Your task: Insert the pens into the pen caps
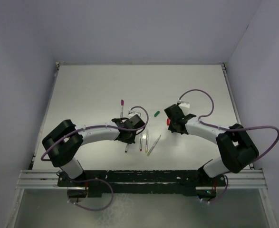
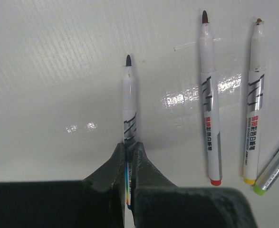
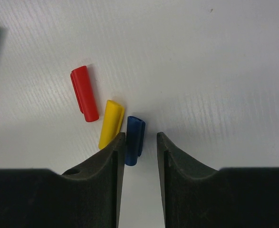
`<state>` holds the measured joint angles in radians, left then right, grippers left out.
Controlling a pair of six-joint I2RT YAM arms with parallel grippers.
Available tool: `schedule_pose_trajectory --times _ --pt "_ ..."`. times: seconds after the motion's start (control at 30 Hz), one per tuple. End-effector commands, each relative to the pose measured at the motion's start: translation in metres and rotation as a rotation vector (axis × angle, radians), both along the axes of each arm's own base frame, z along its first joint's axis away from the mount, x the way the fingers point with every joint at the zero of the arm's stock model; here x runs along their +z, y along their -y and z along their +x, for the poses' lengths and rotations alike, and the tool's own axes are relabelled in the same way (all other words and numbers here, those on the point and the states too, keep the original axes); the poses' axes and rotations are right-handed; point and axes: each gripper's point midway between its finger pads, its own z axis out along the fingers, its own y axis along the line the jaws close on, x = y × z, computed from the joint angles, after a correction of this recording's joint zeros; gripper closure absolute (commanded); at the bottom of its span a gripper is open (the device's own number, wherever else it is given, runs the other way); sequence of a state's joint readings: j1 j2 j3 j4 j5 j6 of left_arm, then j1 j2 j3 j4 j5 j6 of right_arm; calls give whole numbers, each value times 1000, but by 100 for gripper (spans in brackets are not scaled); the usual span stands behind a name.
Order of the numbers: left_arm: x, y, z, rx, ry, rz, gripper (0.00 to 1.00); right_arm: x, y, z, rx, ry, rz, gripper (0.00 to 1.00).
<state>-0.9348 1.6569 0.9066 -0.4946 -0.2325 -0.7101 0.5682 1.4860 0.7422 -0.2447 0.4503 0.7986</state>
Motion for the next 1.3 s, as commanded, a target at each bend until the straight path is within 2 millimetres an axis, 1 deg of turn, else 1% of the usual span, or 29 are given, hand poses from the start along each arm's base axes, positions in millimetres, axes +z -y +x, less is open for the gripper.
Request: schedule_pose_trajectory --times 0.0,0.17,0.43,0.63,0.77,0.9,1.07,1.17,1.27 --pt "-53 -39 -50 -34 -217 163 100 3 2 -1 -30 -3 9 65" --pt "-53 -38 -49 -39 -217 164 100 2 4 -2 -35 -6 1 65" --pt "-53 -40 -50 -39 -217 168 100 -2 0 4 -29 -23 -3 66" --pt "-52 -40 -50 -40 -214 167 100 -13 -3 -1 -26 -57 9 69" --pt "-54 -40 -50 -42 -217 171 100 -15 -1 -4 -28 -70 7 72" --pt "-53 -39 -49 -44 -214 170 100 -15 -3 -10 -22 -84 25 77" --pt "-53 -40 -49 -42 -211 171 100 -21 -2 -23 -17 -129 34 85" --pt "-54 -40 -49 -43 -213 173 100 -27 0 -32 -9 -162 33 99" --pt "-54 -39 -49 -46 -211 169 100 -32 2 -38 -5 -181 32 100"
